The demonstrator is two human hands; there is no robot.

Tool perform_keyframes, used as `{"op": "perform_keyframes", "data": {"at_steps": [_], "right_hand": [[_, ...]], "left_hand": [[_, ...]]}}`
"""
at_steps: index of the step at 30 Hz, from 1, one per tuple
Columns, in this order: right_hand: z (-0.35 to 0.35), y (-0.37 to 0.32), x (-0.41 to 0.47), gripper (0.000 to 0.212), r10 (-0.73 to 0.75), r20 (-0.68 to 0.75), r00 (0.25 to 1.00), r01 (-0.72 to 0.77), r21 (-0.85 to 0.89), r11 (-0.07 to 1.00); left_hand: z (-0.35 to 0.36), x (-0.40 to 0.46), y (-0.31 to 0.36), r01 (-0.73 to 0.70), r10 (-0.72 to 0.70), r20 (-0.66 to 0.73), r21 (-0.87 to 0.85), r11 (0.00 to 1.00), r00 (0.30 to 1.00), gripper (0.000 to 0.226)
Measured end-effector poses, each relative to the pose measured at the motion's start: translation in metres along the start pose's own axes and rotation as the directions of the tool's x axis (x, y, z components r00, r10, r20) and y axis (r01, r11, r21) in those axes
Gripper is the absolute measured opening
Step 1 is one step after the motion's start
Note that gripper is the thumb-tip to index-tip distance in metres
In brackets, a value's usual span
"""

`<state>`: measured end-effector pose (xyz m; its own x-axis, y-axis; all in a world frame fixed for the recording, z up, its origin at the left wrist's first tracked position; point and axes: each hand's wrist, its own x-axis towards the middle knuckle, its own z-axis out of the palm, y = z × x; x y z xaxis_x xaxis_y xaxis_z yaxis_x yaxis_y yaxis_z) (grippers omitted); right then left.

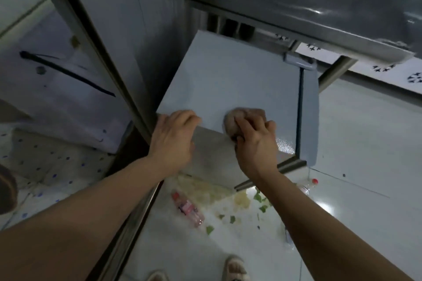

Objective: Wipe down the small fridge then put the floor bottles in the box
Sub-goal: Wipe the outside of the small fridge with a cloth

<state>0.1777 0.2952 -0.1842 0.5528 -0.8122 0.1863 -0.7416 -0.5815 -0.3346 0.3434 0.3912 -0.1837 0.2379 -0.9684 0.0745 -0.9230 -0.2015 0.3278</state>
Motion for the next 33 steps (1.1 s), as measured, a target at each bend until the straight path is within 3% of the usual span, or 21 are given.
{"op": "perform_keyframes", "data": {"at_steps": [8,16,23,28,33], "right_hand": [[-0.005,0.03,-0.009,0.041,-0.207,-0.096,0.974,0.187,-0.184,0.965],[0.01,0.074,-0.034,0.033,-0.258,-0.336,0.906,0.162,-0.286,0.944],[0.026,0.094,-0.039,0.031,-0.4,-0.48,0.781,0.194,-0.423,0.885],[0.037,0.121,-0.057,0.037,-0.385,-0.596,0.705,0.093,-0.46,0.883],[0.047,0.133,-0.053,0.046,-0.461,-0.634,0.621,0.103,-0.517,0.849]], "left_hand": [[0.019,0.005,0.005,0.048,-0.038,-0.158,0.061,0.997,0.987,0.039],[0.058,-0.001,0.001,0.104,-0.057,-0.321,0.133,0.986,0.945,0.041],[0.084,0.003,-0.008,0.046,-0.008,-0.565,0.052,0.998,0.825,0.031],[0.088,0.011,-0.008,-0.025,0.031,-0.666,0.019,1.0,0.746,0.031],[0.1,0.022,-0.006,-0.169,0.157,-0.729,0.057,0.984,0.666,0.025]]}}
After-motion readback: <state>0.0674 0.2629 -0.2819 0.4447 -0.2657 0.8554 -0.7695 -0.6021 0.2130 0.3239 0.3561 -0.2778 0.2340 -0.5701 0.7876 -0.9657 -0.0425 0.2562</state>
